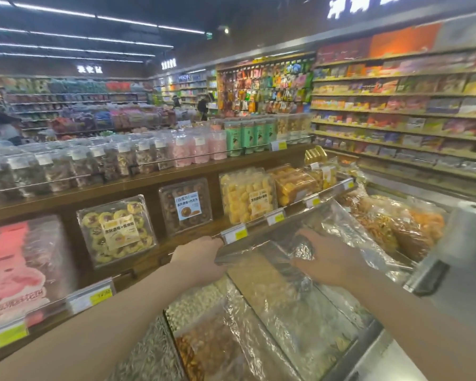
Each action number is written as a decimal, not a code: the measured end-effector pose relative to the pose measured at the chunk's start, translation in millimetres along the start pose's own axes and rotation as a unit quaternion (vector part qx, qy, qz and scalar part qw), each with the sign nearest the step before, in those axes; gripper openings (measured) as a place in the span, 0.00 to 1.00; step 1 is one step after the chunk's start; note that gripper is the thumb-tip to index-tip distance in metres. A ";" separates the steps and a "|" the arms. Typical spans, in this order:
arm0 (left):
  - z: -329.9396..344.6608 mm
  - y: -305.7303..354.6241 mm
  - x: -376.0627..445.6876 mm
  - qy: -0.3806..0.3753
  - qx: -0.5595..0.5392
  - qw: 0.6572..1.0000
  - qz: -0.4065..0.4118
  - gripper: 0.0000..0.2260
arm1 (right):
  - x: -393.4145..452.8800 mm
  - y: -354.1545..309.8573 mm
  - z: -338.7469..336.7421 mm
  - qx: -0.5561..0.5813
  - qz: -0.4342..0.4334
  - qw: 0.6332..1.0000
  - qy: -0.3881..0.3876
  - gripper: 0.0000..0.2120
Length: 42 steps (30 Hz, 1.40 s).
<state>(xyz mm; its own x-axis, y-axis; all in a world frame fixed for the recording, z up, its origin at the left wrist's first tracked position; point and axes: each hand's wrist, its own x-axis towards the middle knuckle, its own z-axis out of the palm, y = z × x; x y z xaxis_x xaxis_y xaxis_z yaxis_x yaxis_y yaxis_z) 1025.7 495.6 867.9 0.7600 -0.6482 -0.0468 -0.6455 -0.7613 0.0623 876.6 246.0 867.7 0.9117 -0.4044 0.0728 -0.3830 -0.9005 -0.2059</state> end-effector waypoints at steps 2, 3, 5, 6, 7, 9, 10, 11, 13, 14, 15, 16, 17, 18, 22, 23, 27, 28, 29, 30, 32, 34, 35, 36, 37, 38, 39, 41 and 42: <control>-0.7 18.3 -0.2 -0.001 0.007 1.000 0.017 0.24 | -12.7 9.4 -6.4 0.000 0.004 1.000 0.006 0.41; -1.3 31.2 1.1 -0.004 0.011 1.000 0.026 0.24 | -20.8 17.0 -10.1 -0.002 0.008 1.000 0.007 0.41; -4.5 64.7 4.4 -0.009 0.011 0.999 0.051 0.27 | -40.2 37.0 -18.9 -0.004 0.021 1.000 0.010 0.40; -5.8 84.4 6.3 -0.008 0.009 0.998 0.067 0.28 | -52.3 49.2 -23.5 0.001 0.033 0.999 0.012 0.39; -7.0 106.6 8.9 -0.004 0.008 0.996 0.087 0.29 | -66.9 63.5 -28.8 0.006 0.047 0.999 0.015 0.39; -8.8 158.1 11.5 0.002 0.010 0.990 0.138 0.28 | -101.4 98.3 -38.7 0.007 0.088 0.996 0.014 0.38; -8.0 186.5 10.8 0.002 0.008 0.987 0.163 0.27 | -121.3 117.8 -44.2 0.004 0.112 0.994 0.013 0.38; -6.1 215.6 8.3 -0.002 0.006 0.983 0.186 0.26 | -141.7 138.2 -49.6 0.002 0.139 0.990 0.013 0.38; 0.1 276.3 -0.6 -0.012 0.004 0.973 0.231 0.27 | -185.2 179.5 -62.2 0.002 0.193 0.981 0.026 0.37; 3.4 306.7 -6.4 -0.018 0.007 0.967 0.253 0.28 | -207.5 199.6 -68.2 0.001 0.219 0.975 0.032 0.36; 5.4 337.5 -14.7 -0.022 0.010 0.960 0.277 0.29 | -231.1 219.2 -73.5 0.000 0.245 0.969 0.037 0.37; 7.7 367.7 -23.3 -0.025 0.012 0.952 0.304 0.29 | -255.2 237.8 -77.9 0.000 0.268 0.963 0.042 0.37; 9.5 397.9 -33.6 -0.027 0.011 0.942 0.333 0.29 | -280.7 255.0 -81.8 0.000 0.289 0.956 0.048 0.37; 11.7 428.2 -46.0 -0.029 0.009 0.931 0.364 0.29 | -307.6 271.5 -84.8 -0.001 0.311 0.949 0.054 0.37; 29.1 542.3 -112.4 -0.036 0.007 0.879 0.475 0.28 | -421.0 325.5 -89.4 -0.014 0.402 0.914 0.047 0.37; 37.5 568.7 -129.8 -0.043 0.006 0.867 0.496 0.28 | -451.1 337.0 -89.6 -0.015 0.426 0.903 0.044 0.37; 76.0 664.8 -197.7 -0.076 0.015 0.818 0.570 0.27 | -574.0 370.7 -83.3 -0.010 0.518 0.854 0.041 0.37; 86.4 688.3 -215.7 -0.085 0.022 0.806 0.586 0.28 | -605.4 375.8 -80.8 -0.007 0.542 0.840 0.041 0.37; 96.8 710.9 -234.4 -0.097 0.028 0.794 0.600 0.27 | -636.1 380.1 -78.1 -0.002 0.563 0.825 0.038 0.37; 107.3 731.9 -252.7 -0.109 0.033 0.780 0.615 0.27 | -664.6 382.8 -75.5 0.005 0.583 0.812 0.034 0.38; 128.1 771.1 -288.0 -0.123 0.041 0.747 0.652 0.27 | -716.3 388.1 -67.3 0.027 0.618 0.785 0.030 0.39; 150.3 805.7 -319.3 -0.134 0.053 0.714 0.685 0.26 | -757.9 392.6 -57.2 0.042 0.652 0.757 0.032 0.42; 161.6 821.9 -333.7 -0.145 0.062 0.700 0.697 0.26 | -776.0 395.7 -49.9 0.048 0.667 0.743 0.032 0.43; 173.3 838.0 -347.0 -0.155 0.070 0.685 0.708 0.26 | -793.9 400.1 -40.7 0.057 0.681 0.729 0.034 0.45; 184.7 854.4 -359.0 -0.164 0.080 0.671 0.719 0.25 | -810.1 403.8 -31.4 0.069 0.695 0.715 0.037 0.45; 195.6 871.0 -370.0 -0.171 0.090 0.656 0.730 0.25 | -824.5 406.0 -22.6 0.081 0.710 0.698 0.043 0.45; 206.3 888.2 -379.1 -0.177 0.102 0.641 0.740 0.25 | -836.8 408.8 -15.2 0.091 0.727 0.679 0.049 0.43; 230.2 923.7 -396.2 -0.189 0.132 0.610 0.758 0.26 | -859.6 415.5 1.7 0.103 0.756 0.644 0.059 0.39; 240.7 938.9 -402.1 -0.194 0.144 0.597 0.765 0.26 | -867.8 418.8 9.5 0.104 0.765 0.632 0.067 0.38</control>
<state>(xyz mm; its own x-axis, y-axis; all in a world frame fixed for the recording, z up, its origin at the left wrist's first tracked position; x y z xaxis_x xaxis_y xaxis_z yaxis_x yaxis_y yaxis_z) 95.8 37.4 705.3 -0.7744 -0.5018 -0.3853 -0.5911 0.7911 0.1576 -73.5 221.3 709.1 -0.5281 -0.7988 -0.2882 -0.7605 0.5959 -0.2580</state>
